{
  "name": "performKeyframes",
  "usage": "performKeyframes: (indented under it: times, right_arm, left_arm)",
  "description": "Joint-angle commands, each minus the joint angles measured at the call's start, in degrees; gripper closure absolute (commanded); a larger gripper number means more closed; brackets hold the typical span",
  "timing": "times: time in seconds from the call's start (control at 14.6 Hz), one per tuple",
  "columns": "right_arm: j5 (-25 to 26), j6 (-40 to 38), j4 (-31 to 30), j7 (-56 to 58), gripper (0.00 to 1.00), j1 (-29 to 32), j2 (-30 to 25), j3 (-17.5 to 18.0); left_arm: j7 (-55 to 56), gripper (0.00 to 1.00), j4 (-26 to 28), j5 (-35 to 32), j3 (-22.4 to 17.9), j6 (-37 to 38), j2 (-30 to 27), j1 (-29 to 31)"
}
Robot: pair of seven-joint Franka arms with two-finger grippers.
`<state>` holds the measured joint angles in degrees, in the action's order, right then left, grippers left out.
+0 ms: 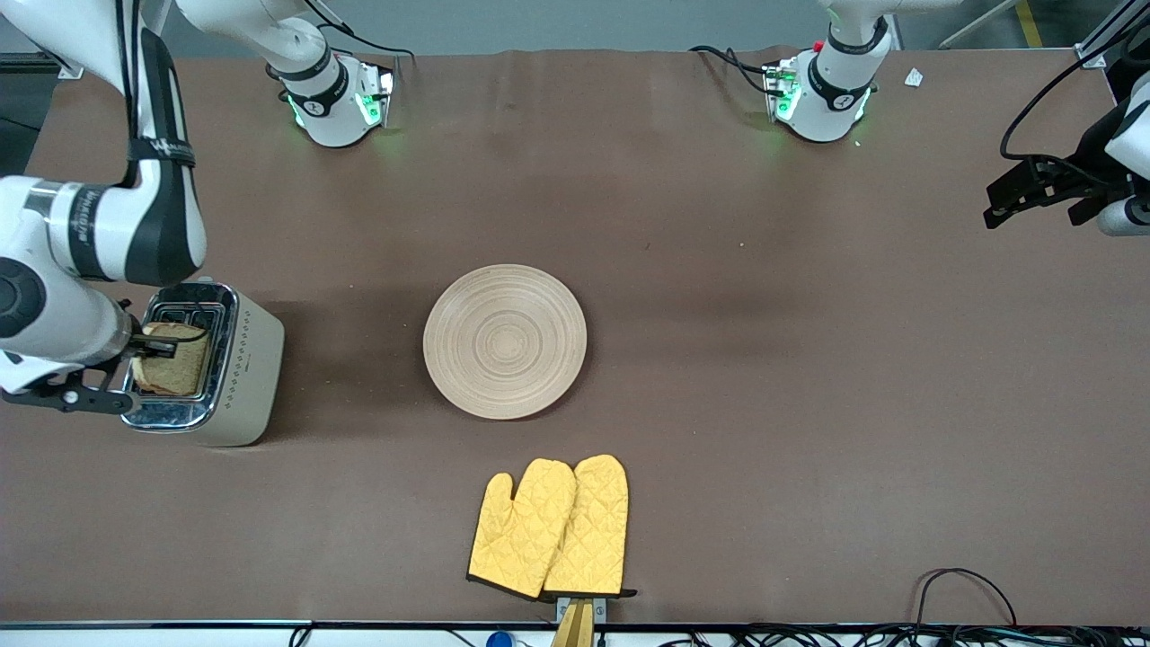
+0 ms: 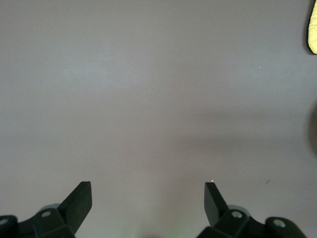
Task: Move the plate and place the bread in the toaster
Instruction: 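Lower the bread into the toaster slot with the right gripper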
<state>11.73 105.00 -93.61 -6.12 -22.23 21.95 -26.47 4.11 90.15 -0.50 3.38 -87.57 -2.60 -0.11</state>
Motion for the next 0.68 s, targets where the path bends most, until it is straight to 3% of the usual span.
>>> performKeyframes:
  times: [0.0, 0.07, 0.14, 0.2, 0.41, 0.61]
  right_arm:
    - [-1.89, 1.26, -0.43, -0.56, 0.9, 0.08, 0.73, 1.41]
    - [-1.89, 1.26, -0.35, -0.56, 0.66, 0.17, 0.73, 1.94]
    - [-2.15, 1.17, -0.08, -0.74, 0.23, 0.0, 0.73, 2.03]
    - [-3.54, 1.08, 0.18, -0.56, 0.03, -0.09, 0.73, 2.03]
    - [-10.13, 0.21, 2.28, 0.05, 0.0, -0.09, 0.03, 1.95]
    - [-13.65, -6.01, 7.55, 0.58, 0.0, 0.0, -1.29, 2.03]
  left_arm:
    - [-0.33, 0.0, -0.06, 0.68, -0.04, 0.12, -0.48, 0.2]
    - [-0.33, 0.0, -0.06, 0.68, -0.04, 0.12, -0.48, 0.2]
    - [-0.42, 0.0, -0.06, 0.68, -0.04, 0.21, -0.48, 0.2]
    - [-0.33, 0.0, -0.06, 0.68, -0.04, 0.21, -0.48, 0.2]
    - [-0.42, 0.0, -0.06, 0.68, -0.04, 0.21, -0.48, 0.2]
    - [-0.16, 0.0, 0.02, 0.59, -0.04, 0.21, -0.48, 0.2]
